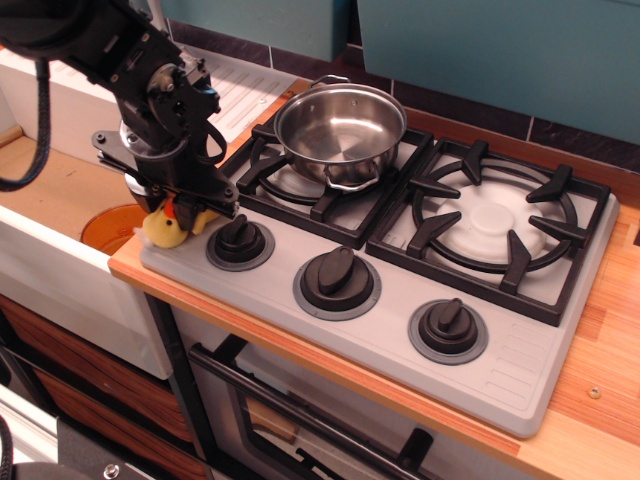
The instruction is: Put pan on stove and put stuffedduck in pan
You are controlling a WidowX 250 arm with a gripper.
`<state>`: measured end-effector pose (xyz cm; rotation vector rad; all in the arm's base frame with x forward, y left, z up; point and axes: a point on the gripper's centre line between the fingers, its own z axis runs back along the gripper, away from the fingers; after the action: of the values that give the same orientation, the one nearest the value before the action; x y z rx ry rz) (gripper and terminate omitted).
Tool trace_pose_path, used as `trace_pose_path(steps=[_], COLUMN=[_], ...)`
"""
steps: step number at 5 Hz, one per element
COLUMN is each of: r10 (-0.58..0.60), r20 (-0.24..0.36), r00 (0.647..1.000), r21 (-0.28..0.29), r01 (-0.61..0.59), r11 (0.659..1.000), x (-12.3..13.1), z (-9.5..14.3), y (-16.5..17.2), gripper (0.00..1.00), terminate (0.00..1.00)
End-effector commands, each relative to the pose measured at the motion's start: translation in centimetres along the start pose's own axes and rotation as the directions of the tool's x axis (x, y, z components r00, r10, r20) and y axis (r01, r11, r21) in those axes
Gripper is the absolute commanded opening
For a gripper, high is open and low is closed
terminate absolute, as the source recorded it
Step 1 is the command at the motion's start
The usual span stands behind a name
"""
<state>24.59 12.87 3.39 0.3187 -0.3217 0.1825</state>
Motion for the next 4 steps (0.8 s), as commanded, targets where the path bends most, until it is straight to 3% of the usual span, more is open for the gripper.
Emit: trace_pose_path(steps=[1,2,4], r10=[-0.021,-0.029,-0.033], r20=[-0.036,-0.016,-0.039], r00=[0.999,0.999,0.999], r21=[0.039,0.064,0.105], r01=[0.023,0.03,0.037], r11=[0.999,0.998,0.994], x=[4.2,5.4,6.6], z=[3.2,5.5,9.7], y=[0.6,1.6,1.8], gripper=[0.0,0.0,0.0], terminate=[0.0,0.0,0.0])
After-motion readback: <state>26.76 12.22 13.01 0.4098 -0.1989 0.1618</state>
